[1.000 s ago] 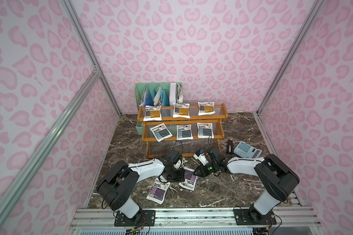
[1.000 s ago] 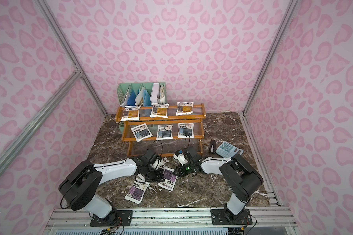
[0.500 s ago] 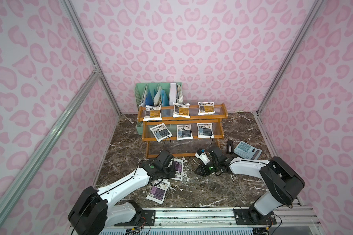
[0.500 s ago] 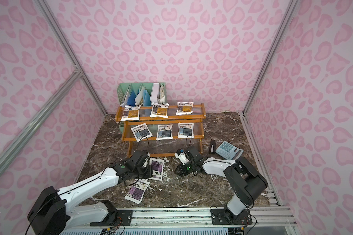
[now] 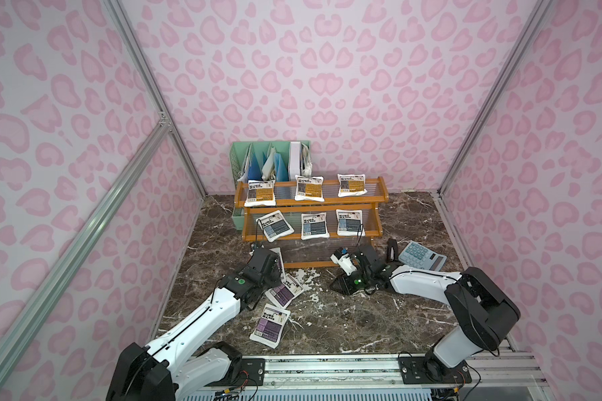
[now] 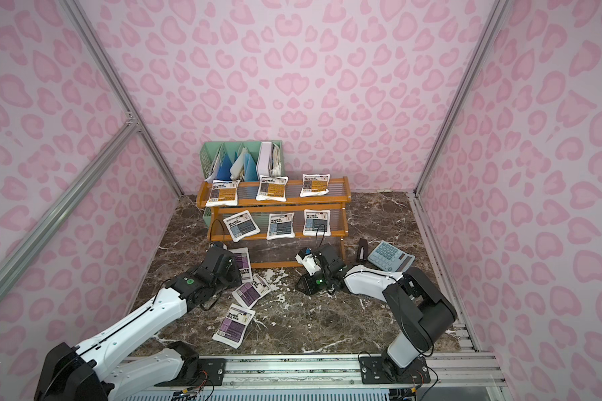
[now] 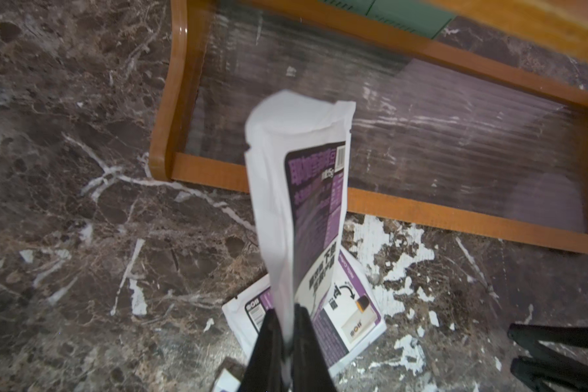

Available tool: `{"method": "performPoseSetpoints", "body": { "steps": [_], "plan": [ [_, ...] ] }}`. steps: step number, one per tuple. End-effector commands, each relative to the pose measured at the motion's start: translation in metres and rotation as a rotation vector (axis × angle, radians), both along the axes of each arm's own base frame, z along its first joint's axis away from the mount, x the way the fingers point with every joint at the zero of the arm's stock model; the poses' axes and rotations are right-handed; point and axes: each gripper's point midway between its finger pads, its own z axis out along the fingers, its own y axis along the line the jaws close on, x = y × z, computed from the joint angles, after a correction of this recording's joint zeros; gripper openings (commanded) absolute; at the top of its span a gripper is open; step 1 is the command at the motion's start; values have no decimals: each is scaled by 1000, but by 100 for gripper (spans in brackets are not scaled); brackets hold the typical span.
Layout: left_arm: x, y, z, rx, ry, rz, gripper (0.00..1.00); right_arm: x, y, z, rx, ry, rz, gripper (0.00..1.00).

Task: Place the bagged coffee beans on the shelf by color
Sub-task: Place the bagged coffee beans on the shelf.

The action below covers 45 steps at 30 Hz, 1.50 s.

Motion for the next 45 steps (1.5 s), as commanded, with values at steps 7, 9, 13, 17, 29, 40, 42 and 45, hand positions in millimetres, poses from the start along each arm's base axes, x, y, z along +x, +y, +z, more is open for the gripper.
{"method": "performPoseSetpoints", "body": {
  "steps": [7, 9, 13, 17, 29, 40, 42, 45],
  "plan": [
    [33, 8, 4, 103, -107, 1, 0, -4, -8, -2, -23, -8, -10, 36],
    [38, 8, 6, 113, -137, 2, 0, -6, -9, -4, -25, -5, -10, 36],
    [49, 9, 4, 144, -141, -4, 0, -7, -12, -5, -30, -1, -18, 36],
    [59, 8, -5, 165, -122, -8, 0, -9, -12, -4, -26, -2, -22, 36],
    [83, 10, -23, 210, -84, 68, 0, -17, -20, -7, -34, 5, -34, 36],
    [72, 37, -19, 317, -44, 169, 75, -23, -19, -2, -44, -23, 3, 35],
    [65, 44, -16, 353, -13, 192, 75, -24, -15, -1, -50, -33, 22, 36],
    [49, 49, -17, 351, 58, 211, 75, -26, -6, 1, -62, -63, 65, 36]
  ]
}}
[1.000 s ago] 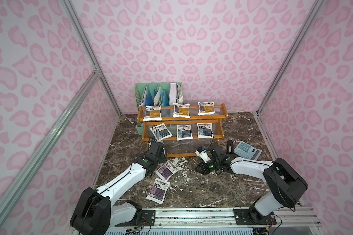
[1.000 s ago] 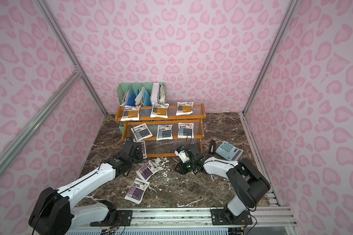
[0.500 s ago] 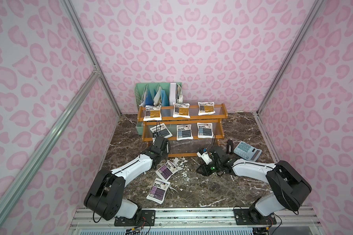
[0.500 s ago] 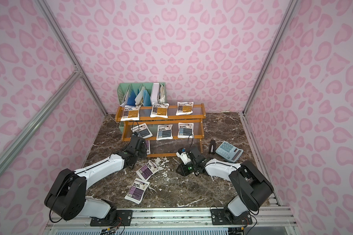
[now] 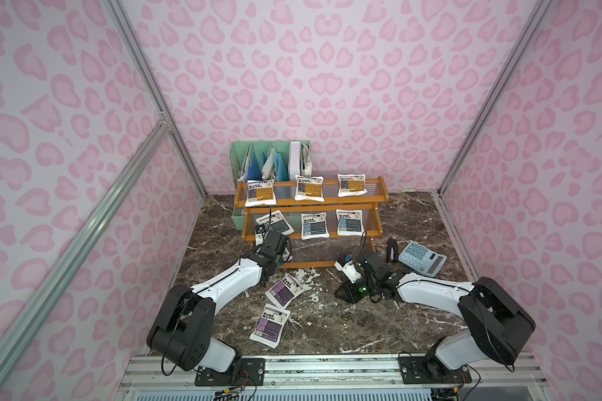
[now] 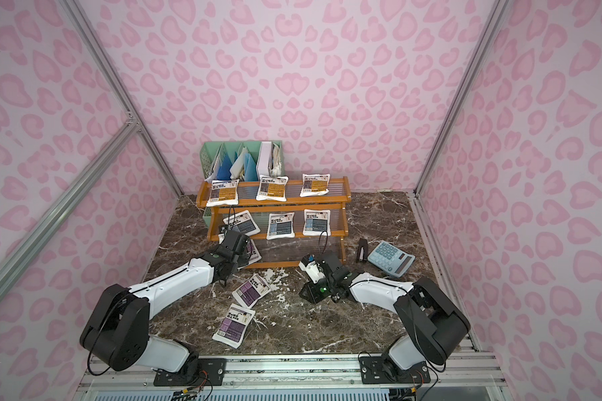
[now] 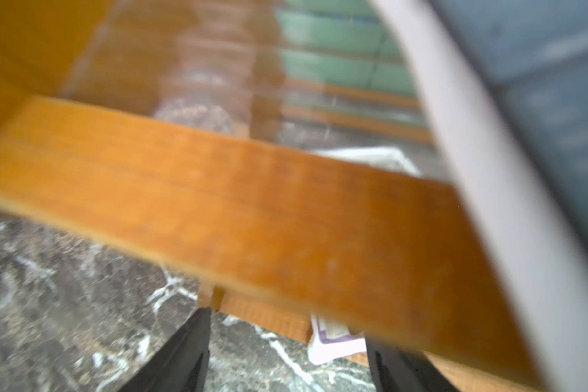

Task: Place the bagged coffee beans on the shelf by color
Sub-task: Place the bagged coffee beans on the shelf, then pick up the bagged coffee beans at the center of the board.

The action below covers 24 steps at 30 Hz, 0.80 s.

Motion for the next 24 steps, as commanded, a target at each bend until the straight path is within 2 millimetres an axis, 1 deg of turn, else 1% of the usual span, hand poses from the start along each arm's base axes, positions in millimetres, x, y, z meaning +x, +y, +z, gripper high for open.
{"method": "performPoseSetpoints", "body": {
  "steps": [1, 6, 8, 11, 15, 19, 24],
  "plan": [
    [-27, 12, -7, 8, 102, 50, 74, 0, 9, 3, -20, -50, 52, 36],
    [-67, -1, -28, -118, 178, 67, 72, 0, 40, 5, -17, -75, 113, 37],
    [-79, -7, -33, -126, 190, 62, 72, 1, 49, 0, -16, -72, 128, 37],
    [-92, -16, -37, -112, 202, 42, 72, 5, 61, -5, -9, -63, 136, 38],
    [-106, -17, -54, -111, 243, 61, 68, 4, 74, -10, 13, -35, 155, 38],
    [-119, -7, -70, -118, 259, 111, 68, 5, 82, -13, 17, -31, 158, 38],
    [-124, -7, -74, -142, 262, 106, 68, 1, 87, -14, 14, -33, 168, 38]
  ]
}}
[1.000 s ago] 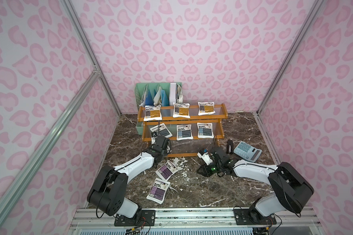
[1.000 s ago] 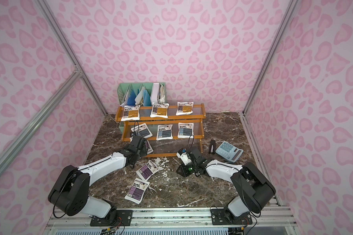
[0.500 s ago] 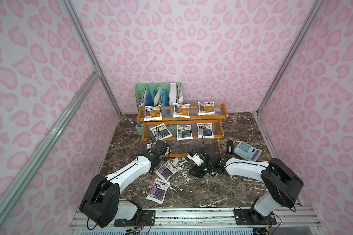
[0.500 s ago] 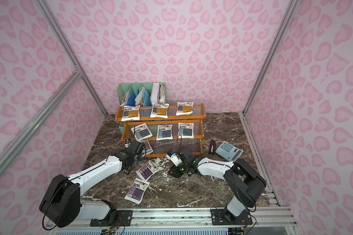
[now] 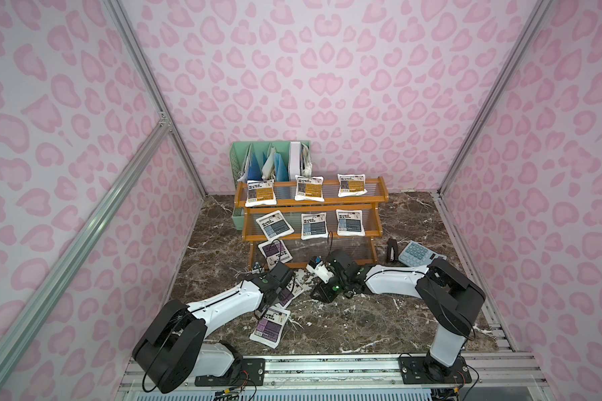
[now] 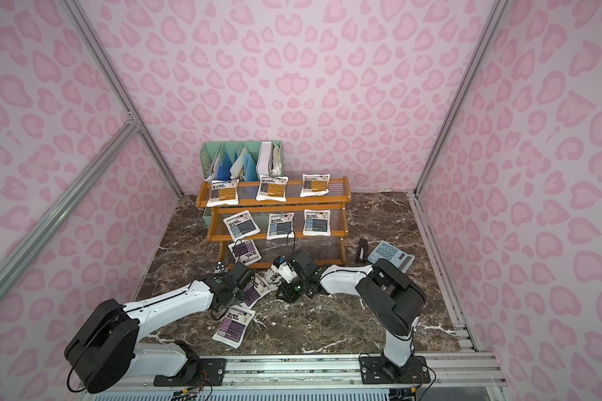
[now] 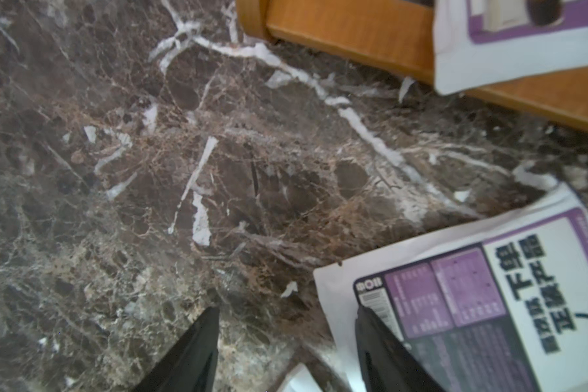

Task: Place the bagged coffee beans on the shelf by color
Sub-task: Pick up the bagged coffee beans at the center of the board.

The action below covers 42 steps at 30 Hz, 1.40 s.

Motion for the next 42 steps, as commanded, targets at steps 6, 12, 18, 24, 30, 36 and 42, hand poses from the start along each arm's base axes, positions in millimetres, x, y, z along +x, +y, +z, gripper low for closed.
{"method": "performPoseSetpoints", "body": {
  "steps": [6, 12, 18, 24, 30, 36, 42],
  "plan": [
    [5, -17, -4, -86, -17, -76, 69, -5, 11, 2, 11, -8, 37, 38],
    [9, -31, -5, -170, -30, -115, 68, -4, 15, 3, 11, -31, 38, 38],
    [2, -28, -12, -141, 29, -114, 67, 7, 21, 12, 31, -62, 29, 38],
    [-1, -26, -19, -118, 65, -120, 67, 25, 19, 14, 47, -66, -12, 39],
    [-4, -25, -23, -105, 88, -136, 67, 45, 20, 13, 113, -4, -48, 41],
    [-7, -26, -28, -106, 104, -145, 66, 37, 26, 10, 174, 69, -14, 41],
    [-9, -29, -30, -111, 118, -168, 65, 14, 41, 4, 187, 102, 84, 39]
  ]
}}
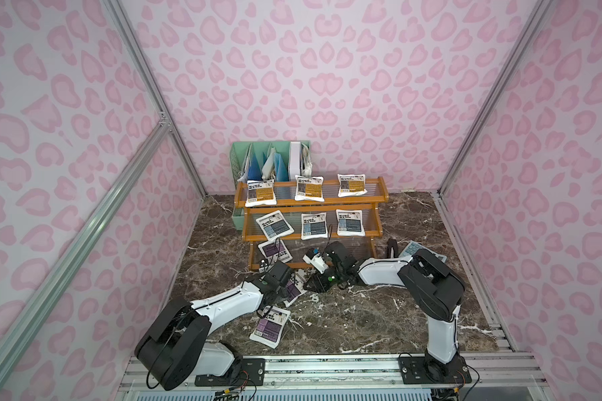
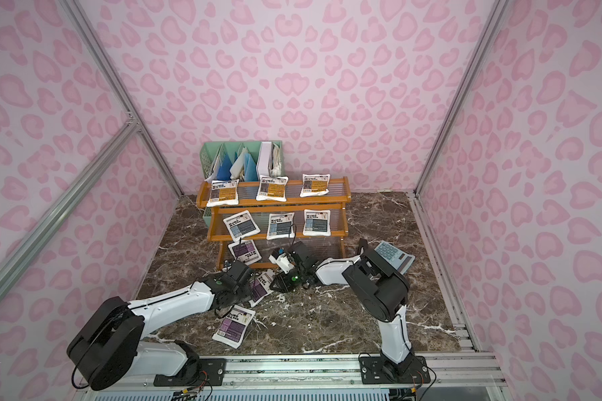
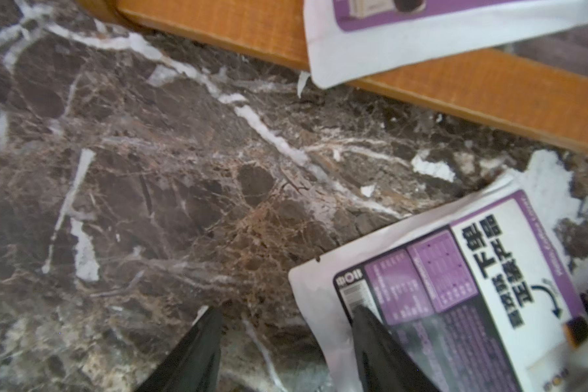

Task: Place the bagged coffee beans on the shelf by color
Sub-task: Pick up the bagged coffee beans at the center of the board.

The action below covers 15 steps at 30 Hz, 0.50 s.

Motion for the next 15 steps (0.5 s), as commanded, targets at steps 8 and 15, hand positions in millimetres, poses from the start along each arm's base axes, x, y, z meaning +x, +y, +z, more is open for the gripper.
{"method": "performPoseSetpoints", "body": {
  "steps": [8, 15],
  "plan": [
    [-22, 1, -16, 19, 115, -76, 65, -7, 7, 12, 49, -38, 13, 9],
    [-15, 2, 7, -2, 39, -49, 68, -1, -17, 33, 87, -96, -66, 0]
  ]
}}
